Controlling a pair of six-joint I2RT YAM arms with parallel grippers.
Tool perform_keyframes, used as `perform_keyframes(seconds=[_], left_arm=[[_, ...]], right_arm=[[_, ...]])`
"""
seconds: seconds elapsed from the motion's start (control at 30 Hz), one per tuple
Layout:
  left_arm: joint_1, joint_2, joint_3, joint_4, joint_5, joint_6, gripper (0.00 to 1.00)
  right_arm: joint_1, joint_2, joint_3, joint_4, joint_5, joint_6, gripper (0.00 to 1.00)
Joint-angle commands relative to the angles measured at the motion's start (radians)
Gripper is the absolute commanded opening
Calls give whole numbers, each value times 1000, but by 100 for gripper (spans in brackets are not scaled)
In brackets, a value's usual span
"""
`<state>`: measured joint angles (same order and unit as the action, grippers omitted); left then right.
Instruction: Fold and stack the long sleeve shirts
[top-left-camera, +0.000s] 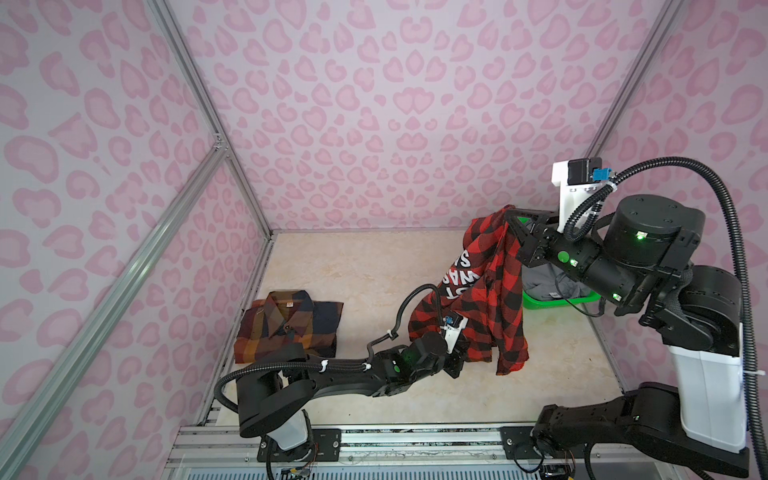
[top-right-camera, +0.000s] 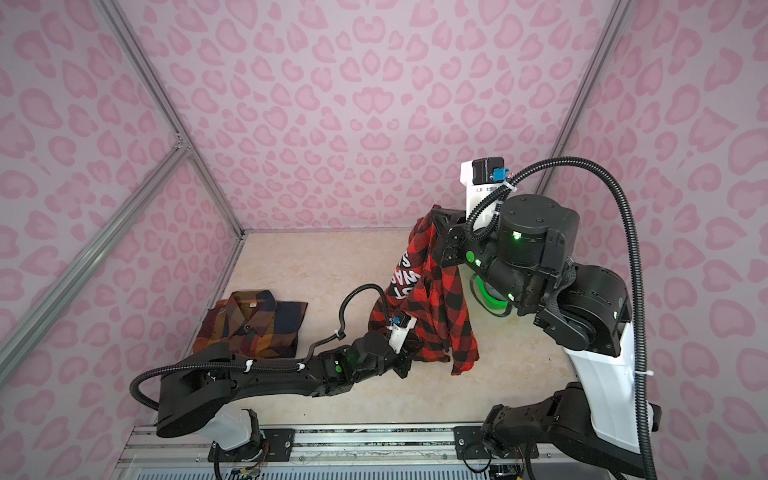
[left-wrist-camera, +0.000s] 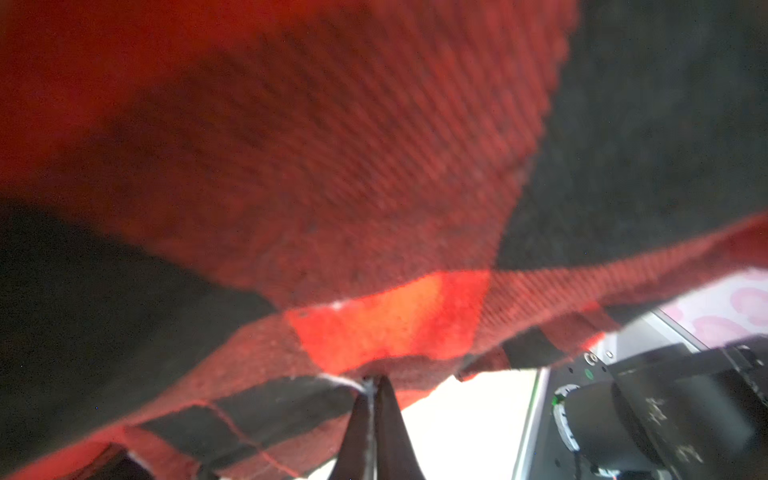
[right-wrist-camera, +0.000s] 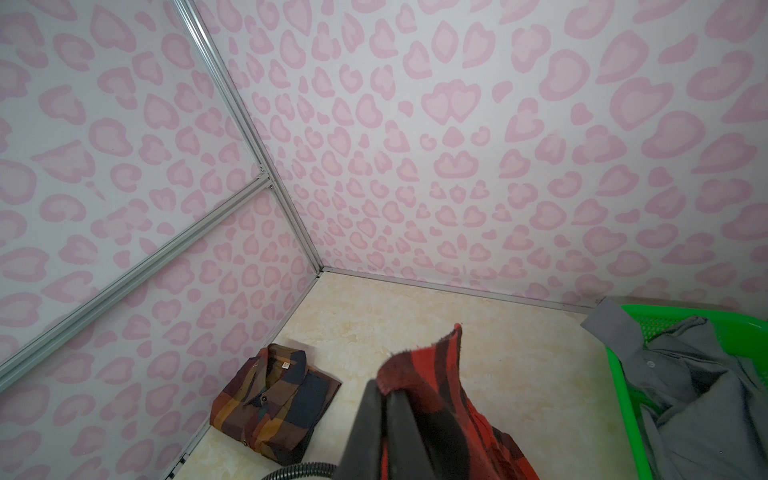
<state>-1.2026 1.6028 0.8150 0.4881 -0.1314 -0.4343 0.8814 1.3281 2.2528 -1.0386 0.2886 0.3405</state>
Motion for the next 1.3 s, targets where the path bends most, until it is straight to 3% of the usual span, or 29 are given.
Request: perform_keyframes(seconds=[0.0, 0.07, 0.3, 0.4, 0.47, 0.5, 0.6, 0.67, 0.8, 0.93, 1.1, 1.27], left_arm=[[1, -24, -8, 6, -33, 7, 4], [7, -48, -30, -9, -53, 0, 4], [29, -116, -79, -129, -29, -63, 4], [28, -130, -85, -183, 11, -105, 9], [20, -154, -102, -197, 26, -129, 14], [17, -167, -111, -205, 28, -138, 16], [-5, -210, -129, -246, 24, -162, 23], [-23, -234, -134, -278, 12, -175, 26], [-49, -288, -131, -364, -31, -200, 31], [-53, -359, -144, -426, -82, -222, 35], [-52, -464, -172, -497, -140, -234, 47], [-52, -528, -195, -540, -167, -253, 51]], right_arm=[[-17, -32, -95, 84, 36, 3, 0], [-73, -66, -208, 117, 21, 26, 0], [-402, -190, -797, 301, -212, 176, 0], [-554, -192, -1004, 362, -334, 217, 0], [-599, -190, -1068, 351, -338, 211, 8], [-597, -198, -1083, 337, -321, 202, 17], [-591, -277, -1120, 285, -326, 205, 55], [-591, -344, -1153, 251, -325, 207, 64], [-534, -452, -1249, 180, -356, 233, 66], [-382, -535, -1385, 151, -334, 321, 65], [-188, -637, -1620, 210, -286, 508, 63], [-92, -680, -1775, 293, -252, 624, 61]])
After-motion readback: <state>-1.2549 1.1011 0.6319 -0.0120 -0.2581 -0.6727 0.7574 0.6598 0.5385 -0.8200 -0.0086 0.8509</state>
